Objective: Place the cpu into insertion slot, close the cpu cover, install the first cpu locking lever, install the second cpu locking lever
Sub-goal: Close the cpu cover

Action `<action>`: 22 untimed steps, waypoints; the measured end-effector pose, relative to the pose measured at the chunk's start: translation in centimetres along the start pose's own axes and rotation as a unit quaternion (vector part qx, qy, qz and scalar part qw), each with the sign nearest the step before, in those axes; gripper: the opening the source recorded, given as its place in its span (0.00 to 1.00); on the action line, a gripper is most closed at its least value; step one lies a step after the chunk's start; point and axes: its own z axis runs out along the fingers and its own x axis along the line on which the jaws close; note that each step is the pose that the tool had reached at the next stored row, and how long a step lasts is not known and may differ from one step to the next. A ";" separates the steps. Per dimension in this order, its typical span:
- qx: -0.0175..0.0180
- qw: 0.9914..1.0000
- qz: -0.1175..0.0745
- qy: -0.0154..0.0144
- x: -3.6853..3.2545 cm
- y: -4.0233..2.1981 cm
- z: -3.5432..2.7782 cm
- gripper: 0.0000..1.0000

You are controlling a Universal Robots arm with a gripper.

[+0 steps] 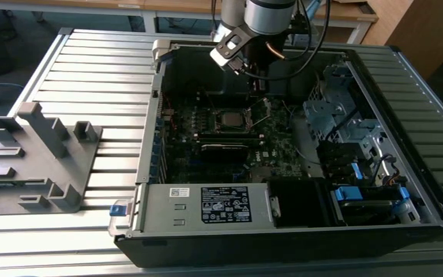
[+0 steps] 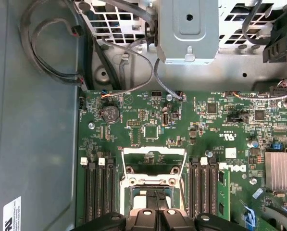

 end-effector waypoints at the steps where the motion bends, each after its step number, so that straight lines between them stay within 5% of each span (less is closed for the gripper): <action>1: 0.000 1.000 0.000 0.000 0.00 0.00 -0.02 0.11; 15: 0.000 1.000 0.000 0.000 0.01 1.38 0.03 0.11; 22: 0.000 1.000 0.000 0.000 0.01 1.43 0.03 0.11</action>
